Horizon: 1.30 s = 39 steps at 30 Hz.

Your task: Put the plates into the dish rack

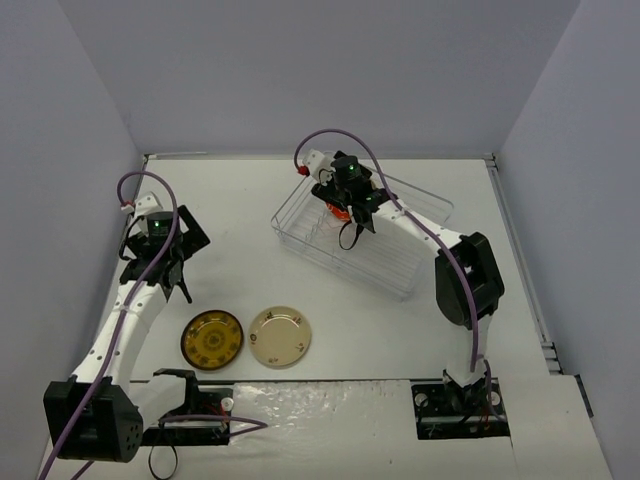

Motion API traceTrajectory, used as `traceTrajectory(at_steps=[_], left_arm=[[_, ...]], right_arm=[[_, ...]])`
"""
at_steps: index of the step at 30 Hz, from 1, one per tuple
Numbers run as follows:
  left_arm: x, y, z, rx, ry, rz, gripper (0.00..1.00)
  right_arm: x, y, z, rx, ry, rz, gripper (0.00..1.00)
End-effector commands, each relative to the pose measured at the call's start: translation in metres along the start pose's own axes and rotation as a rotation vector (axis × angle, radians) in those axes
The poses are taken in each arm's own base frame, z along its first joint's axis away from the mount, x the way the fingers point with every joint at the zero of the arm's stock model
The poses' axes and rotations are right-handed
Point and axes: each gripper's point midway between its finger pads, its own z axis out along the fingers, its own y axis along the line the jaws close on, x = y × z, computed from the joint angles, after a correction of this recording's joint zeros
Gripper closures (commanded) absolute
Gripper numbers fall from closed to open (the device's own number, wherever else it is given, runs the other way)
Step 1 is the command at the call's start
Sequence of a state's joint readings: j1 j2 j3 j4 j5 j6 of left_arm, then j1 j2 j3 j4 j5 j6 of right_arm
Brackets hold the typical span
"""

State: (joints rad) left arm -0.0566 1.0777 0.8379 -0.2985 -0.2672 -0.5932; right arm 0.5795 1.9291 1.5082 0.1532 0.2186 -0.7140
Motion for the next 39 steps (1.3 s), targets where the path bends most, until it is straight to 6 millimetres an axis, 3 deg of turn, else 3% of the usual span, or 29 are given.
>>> traceTrajectory(at_steps=[1,7,12,15,18,22,24,27,30,37,39], left_arm=[[-0.041,-0.01,-0.022,0.043,-0.105,-0.067,0.03],[-0.041,-0.012,-0.03,0.073,-0.106,-0.07,0.03],[-0.04,-0.017,-0.034,0.103,-0.098,-0.068,0.03],[-0.038,-0.018,-0.034,0.116,-0.092,-0.066,0.03],[-0.036,-0.019,-0.034,0.123,-0.086,-0.056,0.03],[-0.033,-0.02,-0.033,0.137,-0.081,-0.041,0.03],[-0.032,-0.024,-0.033,0.158,-0.082,-0.036,0.03],[-0.031,-0.026,-0.033,0.176,-0.078,-0.03,0.03],[-0.029,-0.025,-0.035,0.177,-0.078,-0.03,0.03],[-0.03,-0.02,-0.041,0.171,-0.094,-0.031,0.03],[-0.031,-0.02,-0.043,0.174,-0.101,-0.033,0.03]], right_arm=[[-0.066,-0.056,-0.045,0.108,-0.179,0.151,0.31],[-0.104,-0.073,-0.094,0.09,-0.308,0.281,0.03],[-0.129,-0.071,-0.126,0.024,-0.365,0.49,0.0],[-0.134,-0.052,-0.138,-0.06,-0.373,0.611,0.0],[-0.142,0.0,-0.162,-0.255,-0.402,0.663,0.0],[-0.143,0.096,-0.194,-0.534,-0.4,0.624,0.0],[-0.129,0.142,-0.204,-0.676,-0.351,0.639,0.0],[-0.105,0.194,-0.211,-0.783,-0.227,0.675,0.0],[-0.063,0.226,-0.2,-0.735,-0.043,0.666,0.0],[-0.005,0.287,-0.18,-0.766,0.223,0.666,0.0],[0.006,0.295,-0.176,-0.758,0.267,0.661,0.02]])
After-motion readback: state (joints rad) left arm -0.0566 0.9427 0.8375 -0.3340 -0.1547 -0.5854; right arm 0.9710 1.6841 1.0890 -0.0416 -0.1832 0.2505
